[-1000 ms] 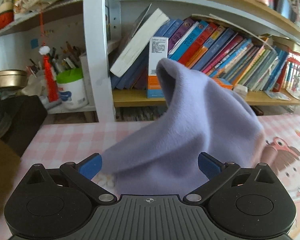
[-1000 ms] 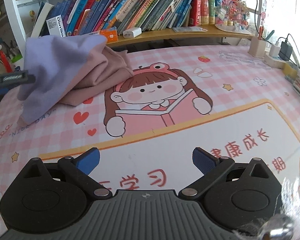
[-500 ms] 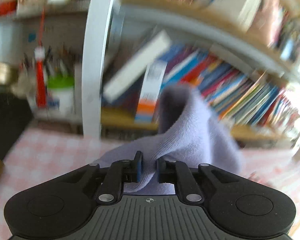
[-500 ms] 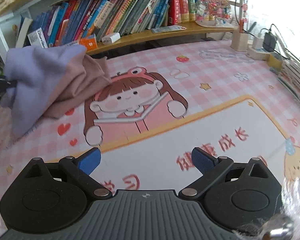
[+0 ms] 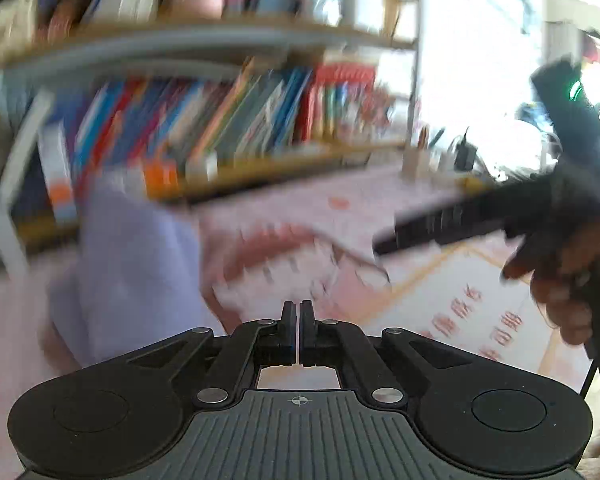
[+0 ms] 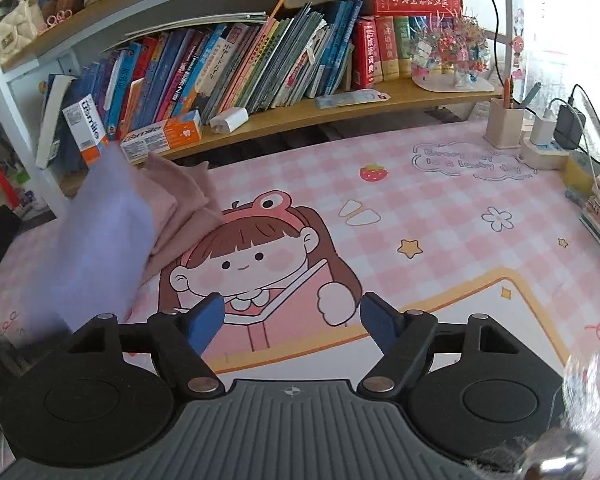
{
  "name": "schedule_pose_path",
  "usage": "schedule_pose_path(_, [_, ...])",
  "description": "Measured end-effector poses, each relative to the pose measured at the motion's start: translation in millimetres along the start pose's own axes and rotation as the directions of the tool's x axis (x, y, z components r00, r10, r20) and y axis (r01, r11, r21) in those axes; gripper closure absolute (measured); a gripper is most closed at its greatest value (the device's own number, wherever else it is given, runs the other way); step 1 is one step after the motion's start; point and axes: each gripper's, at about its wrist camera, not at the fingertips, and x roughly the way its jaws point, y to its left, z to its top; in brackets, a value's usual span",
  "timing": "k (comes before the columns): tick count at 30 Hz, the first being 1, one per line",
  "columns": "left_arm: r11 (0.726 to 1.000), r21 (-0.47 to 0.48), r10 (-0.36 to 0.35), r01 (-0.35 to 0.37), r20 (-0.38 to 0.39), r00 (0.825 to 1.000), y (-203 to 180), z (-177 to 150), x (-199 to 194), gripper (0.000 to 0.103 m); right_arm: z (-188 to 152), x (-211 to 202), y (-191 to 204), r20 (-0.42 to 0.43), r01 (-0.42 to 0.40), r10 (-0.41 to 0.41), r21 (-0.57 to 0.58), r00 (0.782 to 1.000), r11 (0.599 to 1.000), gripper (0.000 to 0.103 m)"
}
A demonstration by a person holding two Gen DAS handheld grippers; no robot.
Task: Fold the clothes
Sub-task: 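Lift the sweater with the left gripper while the right gripper grasps another lavender edge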
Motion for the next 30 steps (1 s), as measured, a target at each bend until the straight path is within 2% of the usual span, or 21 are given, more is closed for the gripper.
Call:
schedule_pose_path(2, [0.999, -0.037, 0.024, -0.025, -0.024, 0.999, -3, -4, -1, 0.094, -1, 1, -9, -0.020, -0.041, 0.041, 0.007, 0.999, 0.999, 0.030])
schedule_pose_path(4, [0.993, -0.070, 0.096, -0.098, -0.023, 0.995, 2, -3, -6, 0.080, -2, 4, -13, -0.039, -0.076, 0.077, 0.017, 0.996, 0.997, 0.032])
schedule_pose_path(6, [0.976, -0.114, 0.187, -0.187, -0.014, 0.982, 9, -1, -12, 0.034, -3, 5, -11, -0.047, -0.100, 0.101, 0.012, 0.994, 0.995, 0.033])
schedule_pose_path(7, [0.960, -0.154, 0.236, -0.235, -0.007, 0.972, 17, -1, -16, 0.025, -3, 6, -9, -0.050, -0.113, 0.113, 0.010, 0.992, 0.994, 0.033])
schedule_pose_path(8, [0.946, -0.197, 0.261, -0.259, -0.014, 0.965, 25, -3, -17, 0.022, -3, 7, -8, -0.054, -0.125, 0.125, 0.008, 0.991, 0.992, 0.033])
schedule_pose_path(10, [0.923, -0.272, 0.267, -0.271, -0.053, 0.962, 40, -7, -11, 0.022, -3, 8, -3, -0.058, -0.140, 0.139, -0.002, 0.989, 0.990, 0.033])
schedule_pose_path(12, [0.910, -0.318, 0.244, -0.265, -0.106, 0.964, 54, -12, 2, 0.022, -2, 10, 5, -0.064, -0.156, 0.154, -0.023, 0.986, 0.987, 0.033])
schedule_pose_path(14, [0.910, -0.323, 0.230, -0.261, -0.133, 0.964, 60, -15, 17, 0.022, 1, 12, 18, -0.065, -0.174, 0.170, -0.068, 0.983, 0.982, 0.033])
schedule_pose_path(16, [0.918, -0.302, 0.233, -0.258, -0.117, 0.965, 62, -16, 29, 0.022, 5, 14, 35, -0.063, -0.191, 0.184, -0.133, 0.981, 0.973, 0.033])
schedule_pose_path(17, [0.924, -0.277, 0.248, -0.263, -0.091, 0.965, 61, -17, 30, 0.028, 9, 15, 45, -0.062, -0.199, 0.191, -0.171, 0.980, 0.965, 0.033])
schedule_pose_path(18, [0.935, -0.247, 0.245, -0.255, -0.072, 0.967, 59, -18, 30, 0.065, 13, 16, 56, -0.061, -0.207, 0.198, -0.210, 0.978, 0.956, 0.033])
schedule_pose_path(19, [0.947, -0.215, 0.230, -0.238, -0.058, 0.971, 56, -18, 31, 0.084, 17, 18, 67, -0.060, -0.213, 0.205, -0.251, 0.977, 0.944, 0.033])
schedule_pose_path(20, [0.958, -0.184, 0.216, -0.220, -0.045, 0.975, 53, -18, 33, 0.090, 22, 20, 79, -0.063, -0.220, 0.211, -0.297, 0.975, 0.929, 0.033])
schedule_pose_path(22, [0.977, -0.107, 0.188, -0.187, -0.005, 0.982, 41, -18, 26, 0.092, 30, 25, 107, -0.085, -0.237, 0.221, -0.402, 0.971, 0.884, 0.032])
schedule_pose_path(24, [0.988, -0.023, 0.153, -0.153, 0.018, 0.988, 27, -21, 17, 0.092, 31, 32, 138, -0.129, -0.260, 0.227, -0.517, 0.965, 0.816, 0.031])
schedule_pose_path(28, [0.992, 0.075, 0.105, -0.106, 0.019, 0.994, 5, -27, 6, 0.092, 16, 49, 189, -0.258, -0.339, 0.222, -0.647, 0.940, 0.683, 0.029])
schedule_pose_path(30, [0.990, 0.107, 0.086, -0.088, 0.028, 0.996, 0, -31, 0, 0.092, 2, 62, 209, -0.319, -0.357, 0.177, -0.701, 0.931, 0.617, 0.029])
